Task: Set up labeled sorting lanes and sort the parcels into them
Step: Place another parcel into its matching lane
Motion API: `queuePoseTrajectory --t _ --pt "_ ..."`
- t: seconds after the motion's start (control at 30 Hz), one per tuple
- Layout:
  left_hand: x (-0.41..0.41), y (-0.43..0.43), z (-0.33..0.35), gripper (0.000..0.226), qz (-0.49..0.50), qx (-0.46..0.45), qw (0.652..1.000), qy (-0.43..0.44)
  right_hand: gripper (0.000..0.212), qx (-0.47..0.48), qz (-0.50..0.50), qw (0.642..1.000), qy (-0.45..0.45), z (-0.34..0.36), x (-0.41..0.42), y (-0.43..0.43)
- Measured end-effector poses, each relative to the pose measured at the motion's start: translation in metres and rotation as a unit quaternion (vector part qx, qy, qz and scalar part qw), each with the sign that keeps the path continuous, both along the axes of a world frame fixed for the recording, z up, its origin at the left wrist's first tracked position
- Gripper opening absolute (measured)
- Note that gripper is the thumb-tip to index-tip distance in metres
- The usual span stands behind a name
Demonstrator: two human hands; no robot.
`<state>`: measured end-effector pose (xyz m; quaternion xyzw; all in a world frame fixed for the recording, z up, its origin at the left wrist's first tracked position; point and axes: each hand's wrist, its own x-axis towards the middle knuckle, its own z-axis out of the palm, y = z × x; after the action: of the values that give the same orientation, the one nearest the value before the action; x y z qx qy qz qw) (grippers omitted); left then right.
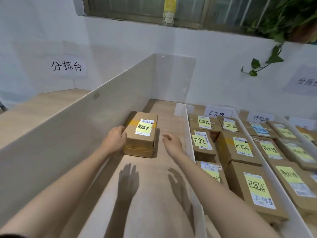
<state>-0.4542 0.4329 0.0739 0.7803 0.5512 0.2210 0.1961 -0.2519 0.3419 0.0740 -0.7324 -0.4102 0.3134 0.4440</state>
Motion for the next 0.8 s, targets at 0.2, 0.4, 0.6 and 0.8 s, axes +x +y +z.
queuePoseTrajectory --t 0.2,0.4,0.6,0.8 --pt "0.005 0.04 -0.026 0.033 0.007 -0.029 1.0 0.01 0.029 -0.019 -0.01 1.0 0.005 -0.028 0.001 0.042" --pt "0.015 0.073 -0.058 0.04 0.003 -0.079 0.997 0.002 0.029 -0.039 -0.015 0.998 0.04 -0.057 -0.005 0.082" --pt "0.036 0.102 -0.073 0.042 0.008 -0.129 0.991 -0.044 0.031 -0.048 -0.037 0.993 0.098 -0.075 0.0 0.114" --pt "0.046 0.125 -0.085 0.044 0.007 -0.168 0.983 -0.071 0.038 -0.066 -0.029 0.989 0.127 -0.098 0.006 0.136"
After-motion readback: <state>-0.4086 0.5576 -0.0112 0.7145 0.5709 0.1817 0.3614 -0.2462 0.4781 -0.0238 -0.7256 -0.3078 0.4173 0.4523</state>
